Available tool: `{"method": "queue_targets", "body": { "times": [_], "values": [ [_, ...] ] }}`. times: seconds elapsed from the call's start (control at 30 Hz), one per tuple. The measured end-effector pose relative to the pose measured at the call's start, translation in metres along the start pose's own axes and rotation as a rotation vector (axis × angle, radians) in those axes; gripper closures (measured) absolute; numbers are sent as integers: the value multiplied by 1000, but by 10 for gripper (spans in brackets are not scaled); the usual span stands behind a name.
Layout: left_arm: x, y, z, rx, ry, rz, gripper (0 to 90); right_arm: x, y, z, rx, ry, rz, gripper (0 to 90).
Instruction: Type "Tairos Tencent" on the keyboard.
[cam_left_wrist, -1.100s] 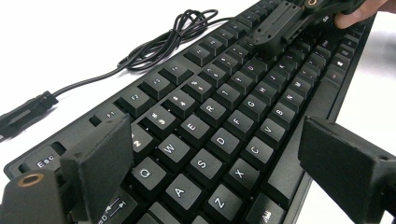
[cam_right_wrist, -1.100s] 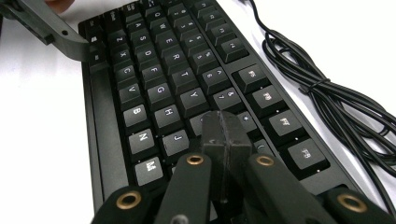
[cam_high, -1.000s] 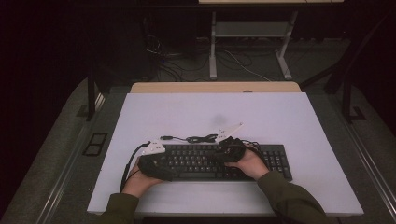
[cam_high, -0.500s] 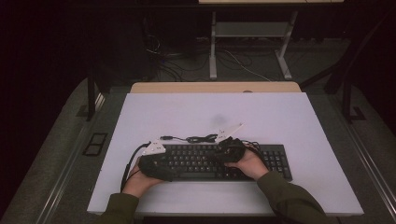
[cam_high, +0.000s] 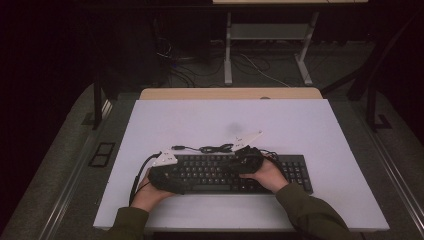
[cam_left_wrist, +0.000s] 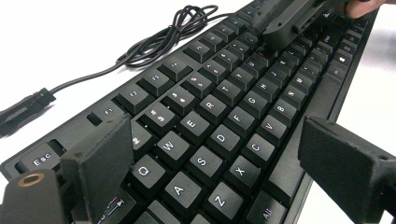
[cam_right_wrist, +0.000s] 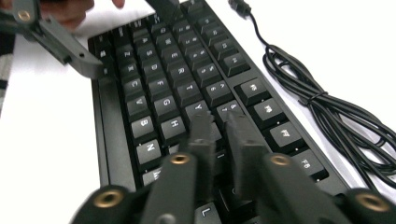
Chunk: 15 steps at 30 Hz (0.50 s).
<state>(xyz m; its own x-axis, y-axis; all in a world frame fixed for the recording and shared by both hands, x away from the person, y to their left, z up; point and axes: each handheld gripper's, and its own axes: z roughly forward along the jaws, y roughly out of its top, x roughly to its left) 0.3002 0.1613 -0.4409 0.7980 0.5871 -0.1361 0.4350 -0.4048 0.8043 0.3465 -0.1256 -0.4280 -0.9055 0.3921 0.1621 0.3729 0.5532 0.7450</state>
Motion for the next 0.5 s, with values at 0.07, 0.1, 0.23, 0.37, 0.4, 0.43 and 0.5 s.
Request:
{"method": "queue_targets", "body": {
  "times": [0.07,0.1,0.23,0.37,0.4,0.43,0.5],
  "values": [
    [0,0,0,-2,-1,1,100,-2,0,-2,-16,5,7,720],
    [0,0,0,-4,1,-3,103,-2,0,-2,-22,7,13,684],
    [0,1,-1,-6,-2,0,116,-4,-1,-7,-53,14,36,536],
    [-1,1,-1,-9,-1,6,132,-6,-2,-10,-85,21,49,404],
    [-1,1,-1,-11,-1,8,133,-7,-2,-10,-92,21,53,367],
    [-1,2,-1,-13,-1,7,133,-7,-2,-11,-98,23,59,340],
    [-2,2,-1,-15,-1,3,134,-9,-2,-12,-110,16,67,290]
  ]
}}
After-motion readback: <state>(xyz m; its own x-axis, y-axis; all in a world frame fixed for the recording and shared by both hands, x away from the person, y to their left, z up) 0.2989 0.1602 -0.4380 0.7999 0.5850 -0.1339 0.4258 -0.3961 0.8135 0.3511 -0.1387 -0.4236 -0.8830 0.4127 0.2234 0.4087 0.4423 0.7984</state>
